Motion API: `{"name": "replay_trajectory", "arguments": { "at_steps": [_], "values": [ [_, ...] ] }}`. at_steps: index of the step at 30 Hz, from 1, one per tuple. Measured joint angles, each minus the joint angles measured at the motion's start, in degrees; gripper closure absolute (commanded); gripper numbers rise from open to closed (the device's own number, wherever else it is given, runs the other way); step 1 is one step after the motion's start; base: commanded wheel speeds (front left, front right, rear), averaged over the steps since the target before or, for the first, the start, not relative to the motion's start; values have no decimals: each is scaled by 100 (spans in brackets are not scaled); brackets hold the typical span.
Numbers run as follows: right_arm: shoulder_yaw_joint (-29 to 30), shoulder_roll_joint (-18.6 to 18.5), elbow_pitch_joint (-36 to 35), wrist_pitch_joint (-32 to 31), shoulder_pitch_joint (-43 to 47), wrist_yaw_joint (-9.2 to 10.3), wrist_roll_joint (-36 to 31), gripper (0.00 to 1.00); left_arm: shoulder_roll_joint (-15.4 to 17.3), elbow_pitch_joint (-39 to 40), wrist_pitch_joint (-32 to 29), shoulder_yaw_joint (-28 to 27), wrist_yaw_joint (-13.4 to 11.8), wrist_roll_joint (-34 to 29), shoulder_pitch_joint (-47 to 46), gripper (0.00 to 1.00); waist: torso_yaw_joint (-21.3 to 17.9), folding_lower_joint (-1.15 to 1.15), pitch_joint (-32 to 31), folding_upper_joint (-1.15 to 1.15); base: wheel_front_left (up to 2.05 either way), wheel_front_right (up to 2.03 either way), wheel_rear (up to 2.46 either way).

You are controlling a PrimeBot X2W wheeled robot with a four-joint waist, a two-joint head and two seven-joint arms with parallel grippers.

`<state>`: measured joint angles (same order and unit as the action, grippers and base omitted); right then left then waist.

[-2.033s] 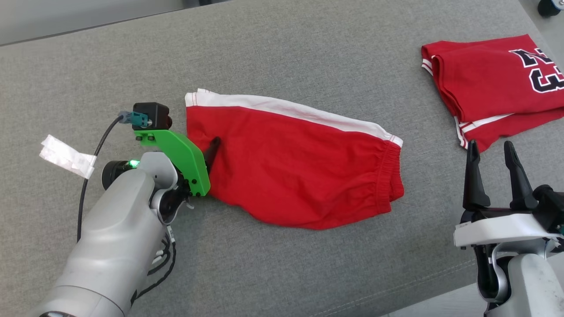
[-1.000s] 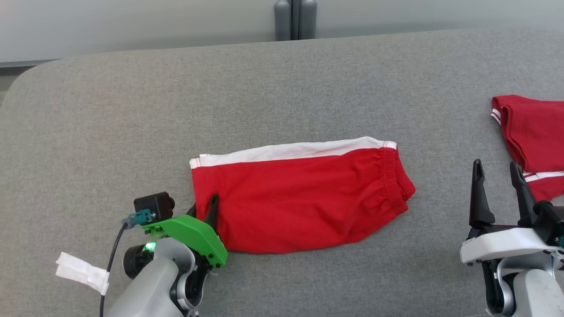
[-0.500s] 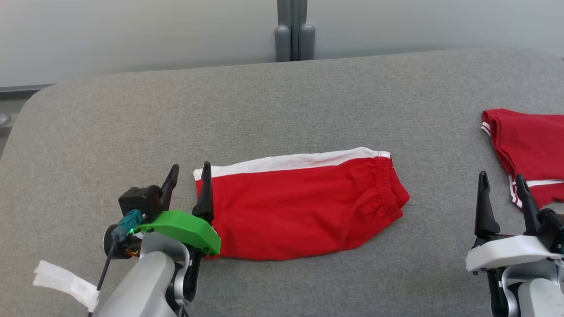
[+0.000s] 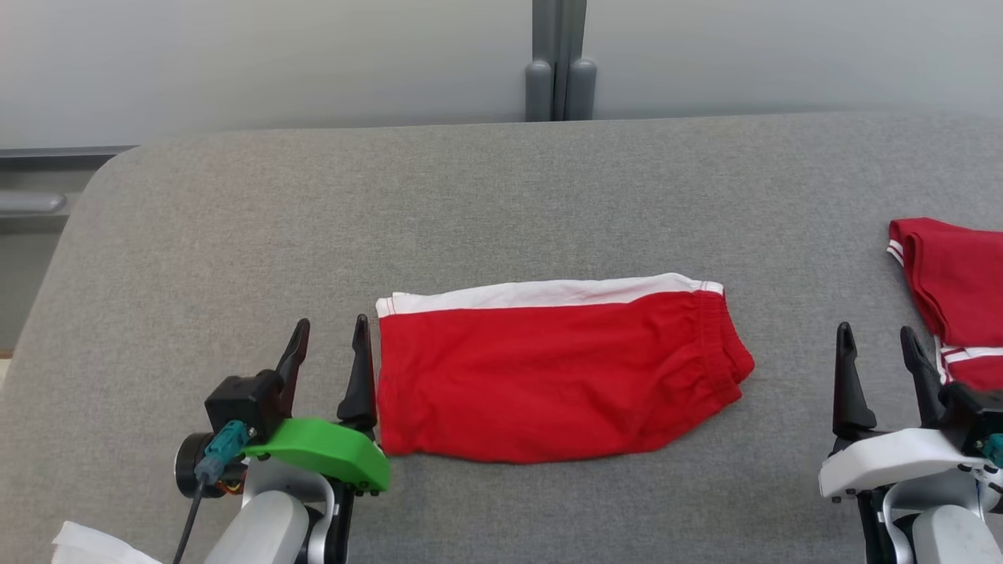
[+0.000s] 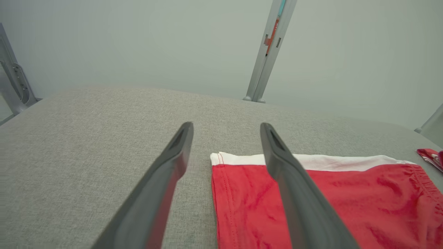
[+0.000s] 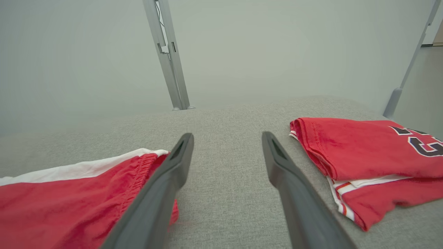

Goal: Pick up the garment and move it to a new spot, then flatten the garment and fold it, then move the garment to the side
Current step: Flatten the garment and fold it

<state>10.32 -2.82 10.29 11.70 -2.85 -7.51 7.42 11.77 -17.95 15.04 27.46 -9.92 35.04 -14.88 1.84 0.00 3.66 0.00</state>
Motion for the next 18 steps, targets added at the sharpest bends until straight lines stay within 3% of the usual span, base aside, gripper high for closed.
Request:
{"name": "replay_trajectory", "arguments": {
  "at_steps": [9,18],
  "values": [
    [-296,0,57,-192,-147,0,-88,0,-42,29,1,-37,57,-100,52,0,272,0,17,0,0,0,0],
    [-647,10,422,-1559,-654,-1,-434,0,-204,64,1,-69,137,-145,24,0,554,0,187,0,0,0,0]
  ]
}}
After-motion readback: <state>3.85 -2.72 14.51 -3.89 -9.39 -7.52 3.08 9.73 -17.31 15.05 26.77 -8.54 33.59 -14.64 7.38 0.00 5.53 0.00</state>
